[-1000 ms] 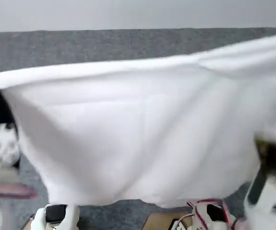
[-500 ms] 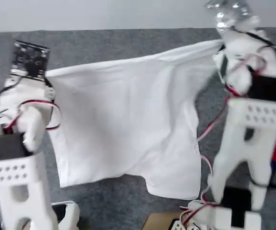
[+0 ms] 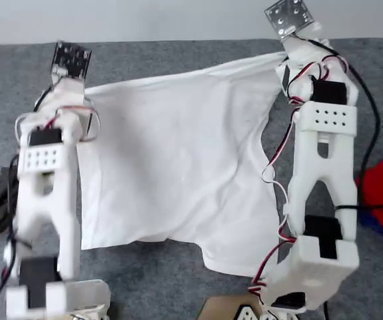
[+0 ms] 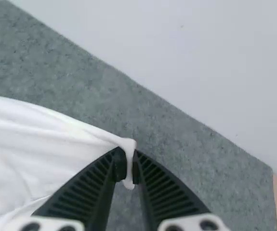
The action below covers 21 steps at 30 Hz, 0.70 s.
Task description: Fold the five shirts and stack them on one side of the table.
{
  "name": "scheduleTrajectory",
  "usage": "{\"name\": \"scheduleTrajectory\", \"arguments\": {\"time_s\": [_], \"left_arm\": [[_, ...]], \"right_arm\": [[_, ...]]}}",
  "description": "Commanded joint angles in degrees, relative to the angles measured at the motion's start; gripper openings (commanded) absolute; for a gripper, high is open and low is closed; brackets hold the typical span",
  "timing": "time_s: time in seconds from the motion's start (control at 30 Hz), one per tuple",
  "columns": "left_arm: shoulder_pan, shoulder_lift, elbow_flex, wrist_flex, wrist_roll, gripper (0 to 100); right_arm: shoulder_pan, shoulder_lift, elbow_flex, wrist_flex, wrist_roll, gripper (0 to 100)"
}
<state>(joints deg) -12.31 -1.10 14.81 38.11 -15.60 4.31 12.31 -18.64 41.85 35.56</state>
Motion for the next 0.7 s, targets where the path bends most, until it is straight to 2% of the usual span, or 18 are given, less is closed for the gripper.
{"name": "scheduleTrajectory", "arguments": {"time_s": [0.0,0.13,0.27,0.37,0.5,0.67], "left_arm": [[-0.53,7.82,-12.88,-1.14,0.09,1],[-0.53,16.18,-23.87,-1.14,0.09,1],[-0.35,22.51,-31.78,1.58,0.09,1],[0.26,26.64,-36.88,7.30,-0.79,1],[0.44,30.24,-40.84,16.53,-6.51,1],[0.00,31.82,-42.33,29.10,-8.97,1]], "right_arm": [[0.48,0.40,-0.79,-9.36,-1.49,0.9],[0.40,2.68,-0.79,-16.22,-1.41,0.9],[0.22,5.05,-0.79,-17.80,0.18,0.9],[0.22,5.93,-0.79,-17.71,0.62,0.9],[-0.22,7.52,-0.79,-16.48,0.62,0.9],[-2.24,9.80,-0.79,-12.62,0.26,0.9]]}}
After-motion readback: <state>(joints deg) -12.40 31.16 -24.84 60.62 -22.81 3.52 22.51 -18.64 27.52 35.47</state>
